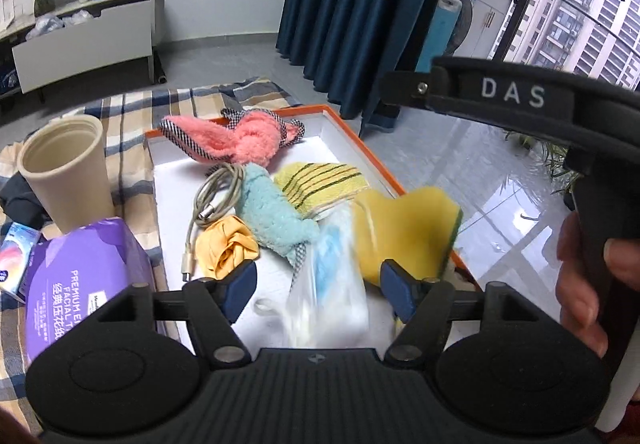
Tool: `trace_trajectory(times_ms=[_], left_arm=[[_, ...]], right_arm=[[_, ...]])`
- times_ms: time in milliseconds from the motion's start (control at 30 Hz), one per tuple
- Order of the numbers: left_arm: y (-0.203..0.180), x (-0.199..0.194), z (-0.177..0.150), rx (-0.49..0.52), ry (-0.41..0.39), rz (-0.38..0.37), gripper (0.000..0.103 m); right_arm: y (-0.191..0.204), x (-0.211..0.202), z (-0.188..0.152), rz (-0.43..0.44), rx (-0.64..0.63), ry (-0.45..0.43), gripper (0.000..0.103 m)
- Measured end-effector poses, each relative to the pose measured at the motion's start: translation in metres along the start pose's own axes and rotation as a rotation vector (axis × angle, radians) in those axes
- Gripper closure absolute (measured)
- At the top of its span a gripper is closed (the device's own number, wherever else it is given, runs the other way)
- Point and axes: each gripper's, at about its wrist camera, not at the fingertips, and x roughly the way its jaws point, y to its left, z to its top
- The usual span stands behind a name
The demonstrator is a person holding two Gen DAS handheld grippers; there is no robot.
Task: Organize soft objects
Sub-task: 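Open left tool to drop face mask into box while right tool releases sponge, then move both open tools back over the tissue pack and dark cloth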
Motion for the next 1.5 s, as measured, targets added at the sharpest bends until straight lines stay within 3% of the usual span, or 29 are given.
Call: trace_trajectory(times_ms=[300, 800, 1500], left_arm=[[0.017, -0.019, 0.009, -0.042, -0.062, 0.08, 0.026], [0.07, -0.058, 0.011, -0.126, -0.111, 0.267, 0.019], [0.142, -0.096, -0.01, -0.256, -0.13, 0.37, 0.018]], right_arm=[[0.008, -0.007, 0.002, 0.035, 0.007, -0.028, 0.035], [0.061, -0.007, 0.002, 0.121, -0.048, -0.032, 0.035], [0.147, 0.012, -0.009, 0.263, -0.129, 0.037, 0.035]])
